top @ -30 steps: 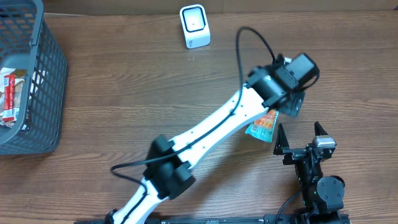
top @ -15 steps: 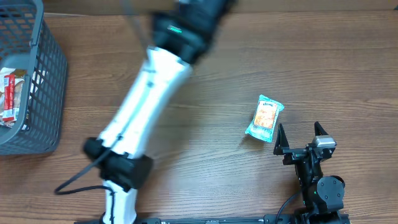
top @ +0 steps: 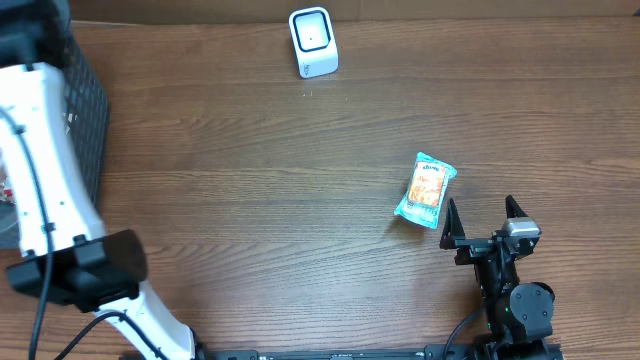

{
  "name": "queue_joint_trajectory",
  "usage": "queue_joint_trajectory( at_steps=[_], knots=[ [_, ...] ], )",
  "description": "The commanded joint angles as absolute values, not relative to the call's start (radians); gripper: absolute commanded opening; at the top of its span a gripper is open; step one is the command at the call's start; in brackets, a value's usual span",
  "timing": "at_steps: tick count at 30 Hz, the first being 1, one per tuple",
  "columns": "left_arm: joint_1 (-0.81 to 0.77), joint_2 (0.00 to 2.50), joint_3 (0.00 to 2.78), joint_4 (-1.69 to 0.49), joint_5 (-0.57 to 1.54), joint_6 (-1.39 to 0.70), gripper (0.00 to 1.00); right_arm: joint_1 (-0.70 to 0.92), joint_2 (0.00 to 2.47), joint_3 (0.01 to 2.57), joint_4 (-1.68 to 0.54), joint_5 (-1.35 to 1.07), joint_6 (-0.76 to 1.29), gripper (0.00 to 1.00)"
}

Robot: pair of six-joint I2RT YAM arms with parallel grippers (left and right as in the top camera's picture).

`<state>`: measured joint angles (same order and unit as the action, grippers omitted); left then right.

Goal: Scan the item barcode
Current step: 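Return the left gripper to the basket and grasp the red-and-clear snack bag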

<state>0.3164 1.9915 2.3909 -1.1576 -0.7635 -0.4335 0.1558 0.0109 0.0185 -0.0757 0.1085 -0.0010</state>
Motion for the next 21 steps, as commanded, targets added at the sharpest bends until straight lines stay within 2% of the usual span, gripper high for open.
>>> queue_joint_trajectory(
  at_steps=[1,8,21],
  knots=[
    [0.457,1.962,2.402,-1.182,-0.679,-0.397,1.00,0.152,0.003,0.008,-0.073,0.110,-0.008,1.00],
    [0.656,2.066,2.402,-1.194,-0.158,0.027,1.00,0.152,0.003,0.008,-0.073,0.110,-0.008,1.00],
    [0.706,2.384,2.402,-1.263,-0.129,0.126,1.00,0.152,0.003,0.008,-0.073,0.110,-0.008,1.00]
  ],
)
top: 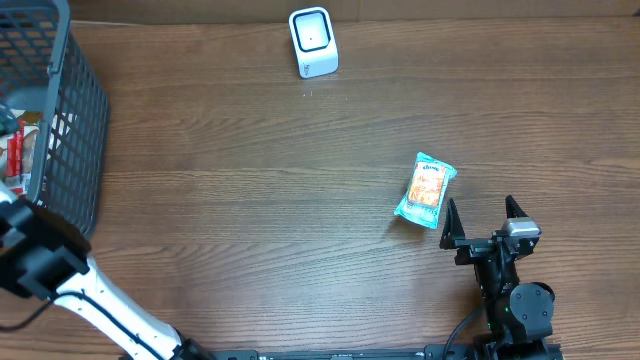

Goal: Scan the item barcode
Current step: 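Return the left gripper to the basket and grasp the red-and-clear snack bag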

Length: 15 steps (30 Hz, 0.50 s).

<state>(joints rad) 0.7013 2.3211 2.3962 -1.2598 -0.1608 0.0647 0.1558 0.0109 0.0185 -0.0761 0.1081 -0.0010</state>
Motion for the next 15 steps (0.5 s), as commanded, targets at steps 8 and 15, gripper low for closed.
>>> queue_joint_trajectory(
  at_steps=[8,15],
  knots=[
    [0.703,2.506,2.402,-1.206,-0.076,0.235,1.00,0.152,0.003,0.008,-0.073,0.110,-0.008,1.00],
    [0.702,2.521,2.402,-1.126,-0.020,0.274,1.00,0.152,0.003,0.008,-0.073,0.110,-0.008,1.00]
  ],
)
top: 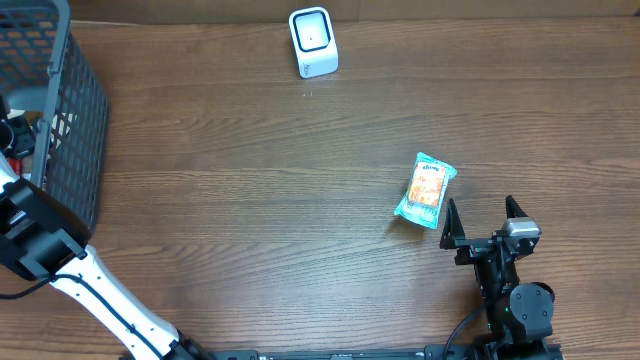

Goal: Scan the item barcode
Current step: 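Return the left gripper to the basket and grasp the red-and-clear snack bag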

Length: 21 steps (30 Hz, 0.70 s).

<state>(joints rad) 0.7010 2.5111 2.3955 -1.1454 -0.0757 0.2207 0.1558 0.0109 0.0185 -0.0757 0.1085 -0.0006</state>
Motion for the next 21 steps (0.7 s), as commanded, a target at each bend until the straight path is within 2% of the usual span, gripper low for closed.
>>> queue_joint_trajectory(
  at_steps=[1,14,16,18,19,21],
  knots=[
    [0.702,2.521,2.402,-1.120,-0.007,0.279,1.00,0.152,0.003,0.008,-0.073,0.110,-0.008,1.00],
    [0.702,2.650,2.402,-1.141,-0.044,0.291,0.99,0.152,0.003,0.008,-0.073,0.110,-0.008,1.00],
    [0.702,2.656,2.402,-1.144,-0.038,0.288,0.89,0.152,0.003,0.008,-0.073,0.110,-0.008,1.00],
    [0.702,2.654,2.403,-1.145,-0.028,0.288,0.75,0.152,0.003,0.008,-0.073,0.110,-0.008,1.00],
    [0.702,2.653,2.403,-1.147,-0.027,0.288,0.67,0.152,0.003,0.008,-0.073,0.110,-0.008,1.00],
    [0.700,2.649,2.404,-1.154,-0.024,0.288,0.39,0.152,0.003,0.008,-0.073,0.110,-0.008,1.00]
  ],
)
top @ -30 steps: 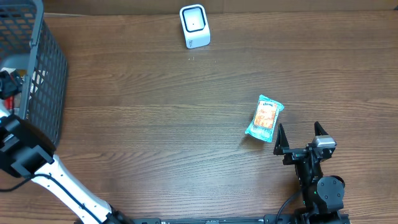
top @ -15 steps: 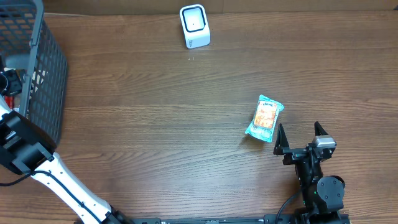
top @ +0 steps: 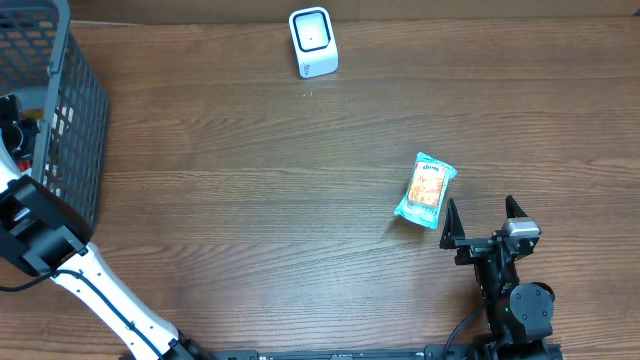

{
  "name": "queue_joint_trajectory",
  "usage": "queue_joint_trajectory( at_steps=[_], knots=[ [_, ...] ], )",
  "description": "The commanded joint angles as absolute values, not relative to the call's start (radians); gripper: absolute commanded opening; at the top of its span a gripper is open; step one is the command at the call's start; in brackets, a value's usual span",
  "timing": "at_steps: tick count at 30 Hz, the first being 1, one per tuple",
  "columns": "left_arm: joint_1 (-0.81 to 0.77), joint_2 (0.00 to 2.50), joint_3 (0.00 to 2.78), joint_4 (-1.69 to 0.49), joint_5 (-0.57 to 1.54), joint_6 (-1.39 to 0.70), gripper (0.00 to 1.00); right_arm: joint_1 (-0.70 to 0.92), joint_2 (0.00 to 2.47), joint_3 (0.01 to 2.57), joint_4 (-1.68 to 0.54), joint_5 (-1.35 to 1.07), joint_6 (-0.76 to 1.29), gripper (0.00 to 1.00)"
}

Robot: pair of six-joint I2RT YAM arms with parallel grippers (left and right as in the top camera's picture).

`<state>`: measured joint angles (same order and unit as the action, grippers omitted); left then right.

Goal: Scan the item barcode
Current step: 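Return the left gripper to the basket and grasp the red-and-clear snack bag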

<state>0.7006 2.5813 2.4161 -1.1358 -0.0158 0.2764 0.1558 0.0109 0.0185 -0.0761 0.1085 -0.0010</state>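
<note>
A teal snack packet (top: 426, 188) with an orange picture lies flat on the wooden table, right of centre. The white barcode scanner (top: 313, 42) stands at the far edge, its window facing up. My right gripper (top: 481, 215) rests open just right of and nearer than the packet, with nothing between its fingers. My left arm (top: 40, 240) reaches from the near left into the mesh basket. Its gripper (top: 10, 130) sits at the frame's edge inside the basket, and its jaws cannot be made out.
A dark grey mesh basket (top: 75, 110) stands at the far left corner, with packaged items partly showing inside. The left arm's white link (top: 120, 310) crosses the near left of the table.
The left arm has shifted slightly farther into the basket. The packet, the scanner and the right gripper have not moved.
At first the left arm stood high over the basket and hid most of it. Then it was low at the left edge, with its end inside the basket, and it has stayed there since. The right gripper has stayed open beside the packet throughout.
</note>
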Motion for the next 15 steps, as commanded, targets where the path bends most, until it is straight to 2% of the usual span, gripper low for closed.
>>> queue_joint_trajectory(
  at_steps=[1,3,5,15],
  knots=[
    [0.699,2.648,2.404,-1.156,-0.020,0.283,0.32,0.152,0.003,0.008,-0.073,0.110,-0.008,1.00],
    [0.699,2.647,2.404,-1.156,0.007,0.280,0.16,0.152,0.003,0.008,-0.073,0.110,-0.008,1.00],
    [0.701,2.646,2.404,-1.157,0.048,0.274,0.05,0.152,0.003,0.008,-0.073,0.110,-0.008,1.00],
    [0.701,2.533,2.405,-1.172,0.215,0.213,0.04,0.152,0.003,0.008,-0.073,0.110,-0.008,1.00]
  ],
)
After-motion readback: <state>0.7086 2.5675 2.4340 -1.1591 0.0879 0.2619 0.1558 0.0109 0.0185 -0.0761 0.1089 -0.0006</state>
